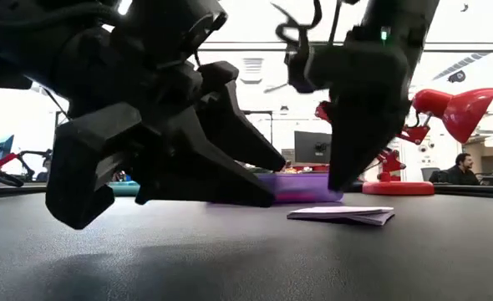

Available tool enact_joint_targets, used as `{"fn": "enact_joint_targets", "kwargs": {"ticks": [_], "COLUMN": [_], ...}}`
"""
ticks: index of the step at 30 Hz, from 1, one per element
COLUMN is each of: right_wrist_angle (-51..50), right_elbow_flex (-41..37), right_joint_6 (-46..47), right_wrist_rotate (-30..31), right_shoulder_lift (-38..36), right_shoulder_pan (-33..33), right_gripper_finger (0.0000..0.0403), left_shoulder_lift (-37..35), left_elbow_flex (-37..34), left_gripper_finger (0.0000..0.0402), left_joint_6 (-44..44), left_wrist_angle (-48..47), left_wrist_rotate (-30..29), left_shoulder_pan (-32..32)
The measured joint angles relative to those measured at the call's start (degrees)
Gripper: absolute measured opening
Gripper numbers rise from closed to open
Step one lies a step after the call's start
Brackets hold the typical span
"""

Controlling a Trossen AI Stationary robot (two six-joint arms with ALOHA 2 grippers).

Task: Pack school essentials
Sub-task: Put the white sticky notes into the violet supply box

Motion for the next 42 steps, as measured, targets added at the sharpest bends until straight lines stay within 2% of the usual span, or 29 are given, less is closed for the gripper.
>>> {"fn": "enact_joint_targets", "kwargs": {"ticks": [12, 20, 23, 36, 42], "right_wrist_angle": [-8.95, -3.97, -0.85, 2.03, 3.92], "right_elbow_flex": [-2.86, -7.38, -8.75, -8.17, -7.72], "right_joint_6": [5.68, 8.78, 8.69, 10.52, 11.52], "right_wrist_rotate": [0.8, 0.3, -0.82, -0.88, -1.1], "right_shoulder_lift": [-1.26, -1.52, -1.65, -1.41, -1.3], "right_shoulder_pan": [-0.7, -0.72, -0.74, -0.74, -0.74], "right_gripper_finger": [0.0128, 0.0128, 0.0127, 0.0128, 0.0128], "left_shoulder_lift": [0.05, 0.05, 0.05, 0.05, 0.05], "left_elbow_flex": [0.02, 0.16, 0.4, 0.33, 0.09], "left_gripper_finger": [0.0205, 0.0205, 0.0205, 0.0205, 0.0205], "left_joint_6": [0.14, -0.09, -0.06, 2.59, 2.61], "left_wrist_angle": [1.25, 1.18, 1.33, 1.21, 0.13], "left_wrist_rotate": [-0.66, -0.75, 1.55, 2.17, 5.13], "left_shoulder_pan": [2.18, 2.87, 2.97, 4.76, 4.75]}}
